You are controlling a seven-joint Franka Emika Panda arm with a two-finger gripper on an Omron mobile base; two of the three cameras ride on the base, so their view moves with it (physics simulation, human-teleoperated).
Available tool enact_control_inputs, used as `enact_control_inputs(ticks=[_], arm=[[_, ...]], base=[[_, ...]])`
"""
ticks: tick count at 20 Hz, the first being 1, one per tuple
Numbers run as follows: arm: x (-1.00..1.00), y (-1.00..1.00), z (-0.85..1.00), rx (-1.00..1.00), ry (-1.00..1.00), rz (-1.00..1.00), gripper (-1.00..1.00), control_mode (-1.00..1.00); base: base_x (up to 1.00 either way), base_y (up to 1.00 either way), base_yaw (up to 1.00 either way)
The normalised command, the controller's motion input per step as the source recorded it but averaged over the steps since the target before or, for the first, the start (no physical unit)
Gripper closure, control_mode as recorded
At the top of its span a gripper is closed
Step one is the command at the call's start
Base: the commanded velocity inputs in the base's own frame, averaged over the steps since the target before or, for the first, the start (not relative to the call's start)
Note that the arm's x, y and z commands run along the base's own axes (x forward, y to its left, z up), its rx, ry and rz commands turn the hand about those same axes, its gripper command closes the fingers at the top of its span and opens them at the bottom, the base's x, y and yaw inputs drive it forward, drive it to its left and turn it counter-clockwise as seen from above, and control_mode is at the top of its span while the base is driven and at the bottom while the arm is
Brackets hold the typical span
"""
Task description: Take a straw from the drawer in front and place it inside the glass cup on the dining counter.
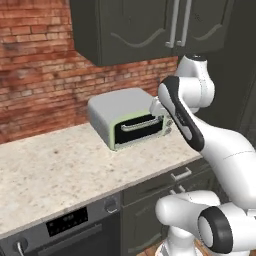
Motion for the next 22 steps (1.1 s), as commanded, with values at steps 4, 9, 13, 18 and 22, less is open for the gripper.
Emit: enact_control_inputs(ticks=[4,9,13,18,22], arm=[[0.0,0.0,0.0,0.0,0.0,0.0,-1.0,1.0],[0.0,0.0,0.0,0.0,0.0,0.0,-1.0,1.0],[0.0,0.0,0.0,0.0,0.0,0.0,-1.0,1.0],[0.0,0.0,0.0,0.0,0.0,0.0,-1.0,1.0],[0.0,0.0,0.0,0.0,0.0,0.0,-1.0,1.0]], base=[[-0.22,0.42,-0.46],[-0.33,0.26,-0.45],[-0.42,0.09,-0.43],[-0.54,0.0,-0.4],[-0.63,0.0,-0.4]])
